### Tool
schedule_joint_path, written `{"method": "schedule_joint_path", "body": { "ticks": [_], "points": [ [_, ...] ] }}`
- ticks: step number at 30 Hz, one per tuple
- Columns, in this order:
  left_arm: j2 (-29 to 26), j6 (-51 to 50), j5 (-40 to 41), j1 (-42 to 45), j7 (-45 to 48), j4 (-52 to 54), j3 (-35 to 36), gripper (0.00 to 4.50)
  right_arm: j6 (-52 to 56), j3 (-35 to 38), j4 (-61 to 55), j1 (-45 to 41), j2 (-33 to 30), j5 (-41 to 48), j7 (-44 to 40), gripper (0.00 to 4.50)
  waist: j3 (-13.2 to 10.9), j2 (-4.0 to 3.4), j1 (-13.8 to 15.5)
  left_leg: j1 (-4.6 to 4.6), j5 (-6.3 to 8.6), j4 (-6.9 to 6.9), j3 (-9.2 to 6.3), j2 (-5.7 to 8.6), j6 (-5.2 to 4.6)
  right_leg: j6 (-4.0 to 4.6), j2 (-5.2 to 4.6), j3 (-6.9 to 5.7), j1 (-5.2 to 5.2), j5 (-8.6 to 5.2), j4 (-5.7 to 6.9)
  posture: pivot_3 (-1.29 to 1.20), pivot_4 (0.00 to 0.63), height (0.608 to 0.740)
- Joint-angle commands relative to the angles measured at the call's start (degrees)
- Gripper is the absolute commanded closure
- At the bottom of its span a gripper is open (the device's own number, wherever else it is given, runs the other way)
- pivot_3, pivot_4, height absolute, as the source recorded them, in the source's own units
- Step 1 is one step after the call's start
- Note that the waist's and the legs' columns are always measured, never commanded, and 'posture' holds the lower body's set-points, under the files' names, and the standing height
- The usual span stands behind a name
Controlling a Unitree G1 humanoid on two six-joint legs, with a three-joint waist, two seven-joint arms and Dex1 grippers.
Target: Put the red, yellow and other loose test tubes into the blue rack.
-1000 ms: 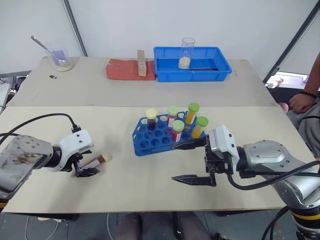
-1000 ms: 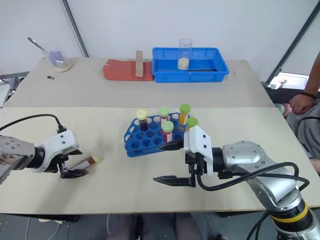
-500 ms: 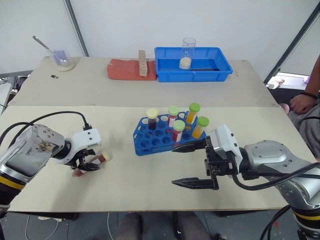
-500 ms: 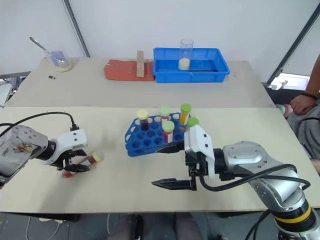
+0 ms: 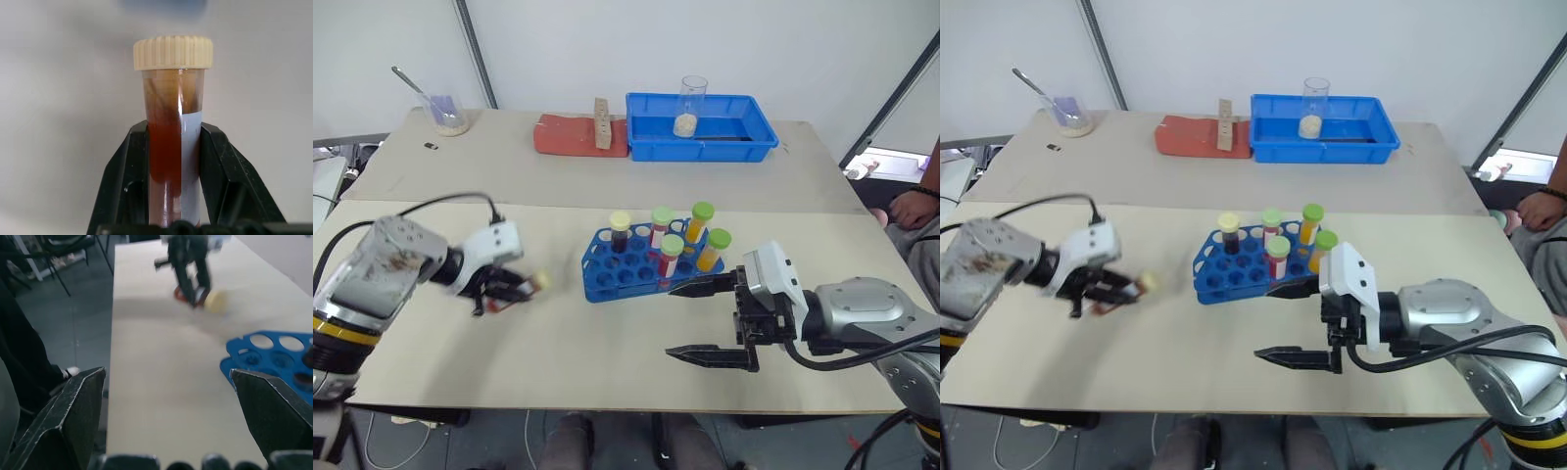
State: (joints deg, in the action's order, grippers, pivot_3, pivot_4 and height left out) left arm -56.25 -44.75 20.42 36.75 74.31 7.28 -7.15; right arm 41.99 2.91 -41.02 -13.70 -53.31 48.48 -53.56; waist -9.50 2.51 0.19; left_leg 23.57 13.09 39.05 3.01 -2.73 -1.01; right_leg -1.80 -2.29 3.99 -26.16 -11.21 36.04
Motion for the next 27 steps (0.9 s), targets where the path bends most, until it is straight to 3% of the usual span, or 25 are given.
{"method": "schedule_joint_path", "body": {
  "ticks": [1,5,12,18,27],
  "points": [
    [6.7,-5.6,9.4,1.4,-5.4,5.9,7.8,3.60,-2.0,4.3,-1.4,2.1,-1.8,-0.9,-0.9,0.00,0.0,0.03,-0.1,-0.03,0.00,0.02,0.01,0.01,0.00,-0.19,-0.01,0.03,0.06,0.11,-0.03,0.00,0.150,0.740],
    [17.2,-4.4,12.1,-1.5,-14.3,9.0,10.2,3.60,-4.1,6.3,-2.3,3.4,-1.2,-3.6,1.4,0.00,0.0,0.01,-0.9,-0.18,-0.01,0.01,0.00,0.05,0.00,-0.50,-0.01,0.10,0.13,0.29,0.07,0.00,0.150,0.740],
    [30.6,10.6,5.7,-8.1,-24.3,7.0,5.8,3.60,-0.8,8.1,-4.4,5.0,-2.3,-1.2,4.2,0.00,0.0,0.02,-1.0,-0.28,-0.02,0.00,-0.07,0.01,0.00,-0.34,0.12,0.13,0.16,0.38,0.11,0.00,0.150,0.740],
    [35.0,20.3,0.3,-9.2,-27.2,1.3,2.6,3.60,0.4,8.4,-5.9,5.8,-2.4,-0.5,5.9,0.00,0.0,0.02,-0.9,-0.28,-0.01,0.02,-0.06,0.05,0.00,-0.41,0.08,0.17,0.26,0.43,-0.03,0.00,0.150,0.740],
    [36.2,25.1,-1.9,-9.9,-27.3,-3.7,0.9,3.60,0.8,9.1,-6.4,7.0,-2.4,0.2,7.3,0.00,0.0,0.02,-0.9,-0.30,-0.01,0.02,-0.06,0.04,0.00,-0.41,0.08,0.16,0.29,0.43,-0.03,0.00,0.150,0.740]
  ]
}}
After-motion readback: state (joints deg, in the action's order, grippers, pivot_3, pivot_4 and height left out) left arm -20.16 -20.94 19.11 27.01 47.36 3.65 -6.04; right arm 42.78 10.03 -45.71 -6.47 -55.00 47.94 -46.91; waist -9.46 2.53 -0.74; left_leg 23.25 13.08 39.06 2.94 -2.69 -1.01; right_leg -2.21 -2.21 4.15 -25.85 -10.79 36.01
